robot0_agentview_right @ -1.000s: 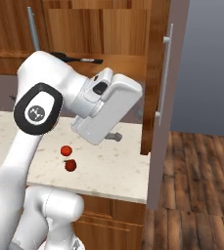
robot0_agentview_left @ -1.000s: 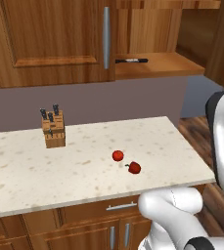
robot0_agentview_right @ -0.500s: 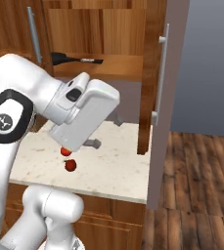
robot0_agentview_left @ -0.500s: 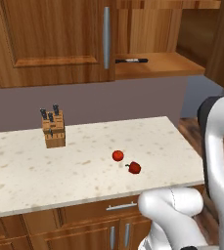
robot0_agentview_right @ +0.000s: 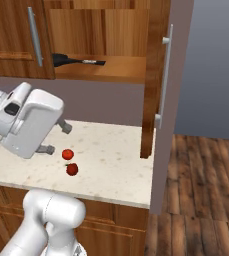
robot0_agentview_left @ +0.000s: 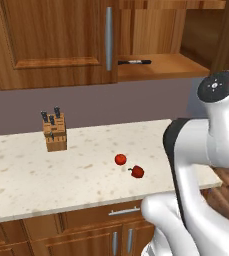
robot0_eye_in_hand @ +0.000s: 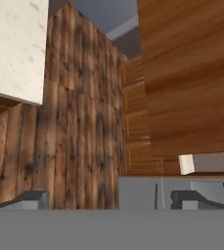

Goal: Pick the pan from the cabinet and place it on the stove. Then turn on the stove burner for the pan.

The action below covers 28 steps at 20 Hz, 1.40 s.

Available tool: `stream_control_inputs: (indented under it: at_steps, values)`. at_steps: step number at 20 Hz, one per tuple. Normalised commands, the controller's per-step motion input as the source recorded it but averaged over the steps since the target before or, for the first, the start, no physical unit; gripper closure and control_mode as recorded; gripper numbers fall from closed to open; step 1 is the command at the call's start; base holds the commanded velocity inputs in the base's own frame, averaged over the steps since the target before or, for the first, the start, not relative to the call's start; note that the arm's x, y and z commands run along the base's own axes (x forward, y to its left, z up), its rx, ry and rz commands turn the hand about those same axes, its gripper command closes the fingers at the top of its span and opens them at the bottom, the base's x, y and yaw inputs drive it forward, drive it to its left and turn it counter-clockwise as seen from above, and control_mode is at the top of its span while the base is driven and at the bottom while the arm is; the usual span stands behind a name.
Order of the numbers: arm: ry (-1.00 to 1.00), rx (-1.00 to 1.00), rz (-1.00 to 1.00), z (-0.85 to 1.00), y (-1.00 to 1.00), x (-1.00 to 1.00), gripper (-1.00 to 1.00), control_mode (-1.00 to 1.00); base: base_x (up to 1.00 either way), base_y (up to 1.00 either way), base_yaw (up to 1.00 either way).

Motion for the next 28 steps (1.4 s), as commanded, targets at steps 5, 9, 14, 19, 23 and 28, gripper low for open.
stream_control_inputs:
  at_steps: [5,9,14,19,23,28]
  values:
    - [-0.22,0.07,0.08,0.0,0.91,0.0,-1.0,-1.0,0.0,0.0,0.0]
    - [-0.28,0.1,0.1,0.02,0.8,0.01,-1.0,-1.0,0.0,0.0,0.0]
    - [-0.28,0.14,0.11,0.01,0.61,0.09,-1.0,-1.0,0.0,0.0,0.0]
    - [-0.29,0.18,0.1,0.1,0.46,0.29,-1.0,-1.0,0.0,0.0,0.0]
    - [-0.27,0.21,0.12,0.22,0.27,0.36,-1.0,-1.0,0.0,0.0,0.0]
    - [-0.29,0.18,0.14,0.25,0.13,0.33,-1.0,-1.0,0.0,0.0,0.0]
